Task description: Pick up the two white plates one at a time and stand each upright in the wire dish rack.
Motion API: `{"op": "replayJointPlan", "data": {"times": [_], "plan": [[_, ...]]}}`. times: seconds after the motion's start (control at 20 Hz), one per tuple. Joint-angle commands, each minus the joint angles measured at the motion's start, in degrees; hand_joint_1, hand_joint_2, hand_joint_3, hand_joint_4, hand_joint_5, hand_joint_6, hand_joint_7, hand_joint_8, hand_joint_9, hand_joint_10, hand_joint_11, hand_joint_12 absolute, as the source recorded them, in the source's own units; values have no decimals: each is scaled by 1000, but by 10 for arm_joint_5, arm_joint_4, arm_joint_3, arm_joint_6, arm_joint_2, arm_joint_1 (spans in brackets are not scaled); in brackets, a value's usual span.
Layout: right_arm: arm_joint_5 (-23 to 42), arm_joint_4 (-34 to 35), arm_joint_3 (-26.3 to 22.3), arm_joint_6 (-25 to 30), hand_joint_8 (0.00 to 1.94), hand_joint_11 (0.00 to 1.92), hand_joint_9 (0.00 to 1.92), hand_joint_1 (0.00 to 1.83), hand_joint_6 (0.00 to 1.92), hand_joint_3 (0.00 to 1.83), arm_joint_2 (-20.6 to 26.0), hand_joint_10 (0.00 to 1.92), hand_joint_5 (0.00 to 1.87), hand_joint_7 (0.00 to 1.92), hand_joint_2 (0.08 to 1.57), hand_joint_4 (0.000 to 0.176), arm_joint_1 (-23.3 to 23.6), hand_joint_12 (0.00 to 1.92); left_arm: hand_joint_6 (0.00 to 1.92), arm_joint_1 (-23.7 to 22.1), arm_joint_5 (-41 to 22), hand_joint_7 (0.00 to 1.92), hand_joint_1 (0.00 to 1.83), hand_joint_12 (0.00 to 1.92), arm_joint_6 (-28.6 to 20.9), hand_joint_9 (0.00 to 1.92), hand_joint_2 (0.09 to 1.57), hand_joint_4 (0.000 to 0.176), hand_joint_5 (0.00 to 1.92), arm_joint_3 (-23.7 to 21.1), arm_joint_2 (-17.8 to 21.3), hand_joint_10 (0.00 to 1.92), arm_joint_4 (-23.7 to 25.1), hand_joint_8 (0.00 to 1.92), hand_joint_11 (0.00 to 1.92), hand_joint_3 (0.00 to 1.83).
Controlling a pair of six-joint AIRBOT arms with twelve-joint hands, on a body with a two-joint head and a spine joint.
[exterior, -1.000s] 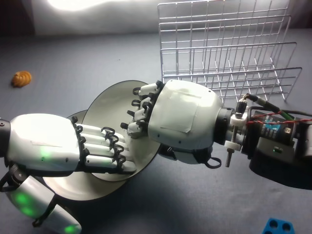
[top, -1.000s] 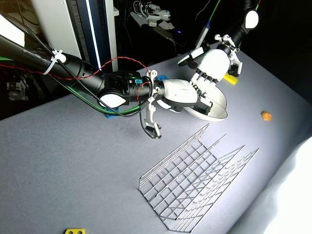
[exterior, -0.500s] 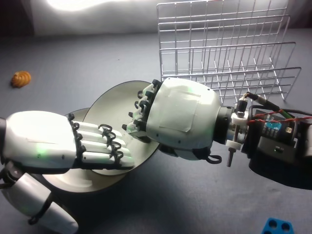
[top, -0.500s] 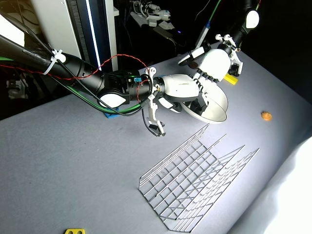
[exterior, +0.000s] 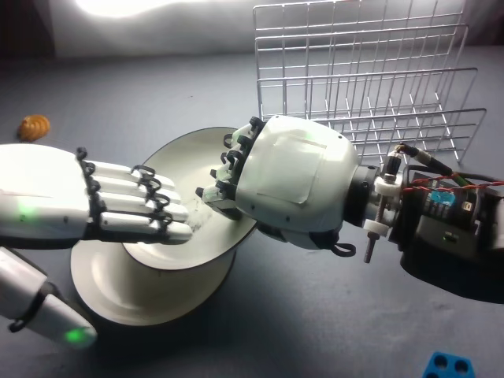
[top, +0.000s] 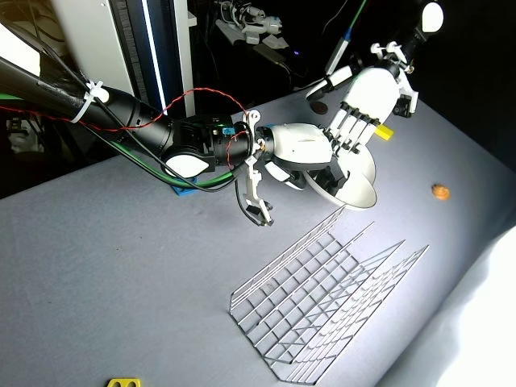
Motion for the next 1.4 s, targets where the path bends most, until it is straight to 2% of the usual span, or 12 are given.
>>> {"op": "replayJointPlan", "data": {"times": [0.0, 0.2, 0.4, 0.8, 0.95, 1.05, 1.15, 1.35], "plan": [[71, 1, 0, 0, 834, 861, 975, 1378, 1078, 0, 1, 1067, 894, 1048, 1100, 0, 12, 795, 0, -5, -41, 0, 0, 0, -1, 0, 1061, 0, 0, 3, 10, 0, -33, 0, 0, 2], [77, 1, -8, 0, 858, 848, 977, 1378, 1077, 0, 5, 1065, 896, 1033, 1101, 0, 21, 781, 0, -5, -54, 0, 0, 0, -3, 0, 1061, 0, 0, 5, 28, 0, -32, 0, 0, 1], [88, 1, -35, 0, 868, 835, 969, 1376, 1101, 0, 16, 1087, 877, 1024, 1107, 0, 32, 813, 0, -2, -55, 0, 0, 0, -10, 0, 1058, 0, 0, 4, 52, 0, -32, 0, 0, 0], [88, 1, -71, 0, 842, 861, 995, 1380, 1042, 0, 39, 1038, 920, 1040, 1094, 0, 49, 820, 0, 35, -55, 0, 0, 0, -10, 0, 1060, 0, 0, 6, 84, 0, -32, 0, 0, 0], [82, 12, -88, 0, 897, 841, 970, 1375, 1086, 0, 54, 1093, 887, 1003, 1108, 0, 60, 841, 0, 48, -53, 0, 0, 0, -12, 0, 1059, 0, 0, 1, 101, 0, -32, 0, 0, 0], [80, 14, -106, 0, 833, 851, 983, 1379, 1051, 0, 68, 1064, 918, 1040, 1096, 0, 67, 855, 0, 53, -49, 0, 0, 0, -13, 0, 1057, 0, 0, -2, 111, 0, -32, 0, 0, 0], [80, 14, -120, 2, 862, 843, 980, 1377, 1081, 0, 81, 1074, 898, 1019, 1102, 0, 74, 823, 0, 56, -47, 0, 0, 0, -14, 0, 1062, 0, 0, -3, 116, 0, -32, 0, 0, 1], [75, 19, -141, 2, 831, 845, 996, 1381, 1003, 0, 97, 1059, 936, 1044, 1090, 0, 90, 823, 0, 63, -46, 0, 0, 0, -13, 0, 1061, 0, 0, -2, 119, 0, -32, 0, 0, 1]]}}
